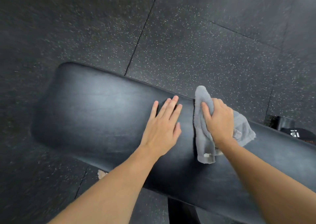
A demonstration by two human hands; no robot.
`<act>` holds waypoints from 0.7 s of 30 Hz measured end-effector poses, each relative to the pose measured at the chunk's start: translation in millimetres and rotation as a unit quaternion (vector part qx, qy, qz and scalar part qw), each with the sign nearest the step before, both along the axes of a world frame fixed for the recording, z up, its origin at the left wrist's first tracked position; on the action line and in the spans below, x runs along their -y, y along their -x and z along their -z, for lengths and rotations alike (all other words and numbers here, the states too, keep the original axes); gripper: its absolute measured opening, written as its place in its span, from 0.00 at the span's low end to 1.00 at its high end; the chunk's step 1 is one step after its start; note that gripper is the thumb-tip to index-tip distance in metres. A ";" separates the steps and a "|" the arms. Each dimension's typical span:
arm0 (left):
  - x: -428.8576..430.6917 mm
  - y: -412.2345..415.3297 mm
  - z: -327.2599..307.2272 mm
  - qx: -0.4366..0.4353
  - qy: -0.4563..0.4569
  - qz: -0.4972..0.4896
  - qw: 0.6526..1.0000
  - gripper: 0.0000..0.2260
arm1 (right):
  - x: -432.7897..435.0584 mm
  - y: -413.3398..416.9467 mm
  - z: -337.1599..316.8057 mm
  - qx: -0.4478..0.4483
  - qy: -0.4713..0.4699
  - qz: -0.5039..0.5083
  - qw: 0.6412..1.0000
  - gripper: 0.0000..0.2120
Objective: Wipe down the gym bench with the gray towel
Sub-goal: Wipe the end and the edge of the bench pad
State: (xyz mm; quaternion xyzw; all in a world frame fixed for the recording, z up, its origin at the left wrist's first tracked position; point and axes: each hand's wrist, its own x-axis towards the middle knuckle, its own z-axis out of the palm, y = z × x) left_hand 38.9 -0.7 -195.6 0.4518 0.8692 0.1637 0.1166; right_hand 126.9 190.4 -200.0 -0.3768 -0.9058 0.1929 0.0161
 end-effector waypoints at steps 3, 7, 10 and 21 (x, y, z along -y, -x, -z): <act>64.0 72.8 -10.4 -0.024 0.033 -0.077 0.996 0.25 | 7.1 6.9 -5.5 0.018 -0.007 0.006 1.000 0.20; 151.2 153.5 0.5 -0.062 0.100 -0.153 0.981 0.26 | 25.6 28.3 -7.0 0.035 -0.017 0.022 0.999 0.23; 172.0 161.1 15.1 -0.067 0.087 -0.136 0.985 0.27 | 52.3 67.0 -8.8 0.032 0.003 0.006 0.999 0.23; 173.1 165.2 21.3 -0.048 0.036 -0.159 0.985 0.27 | 198.8 282.2 -2.8 0.042 0.113 -0.180 0.976 0.16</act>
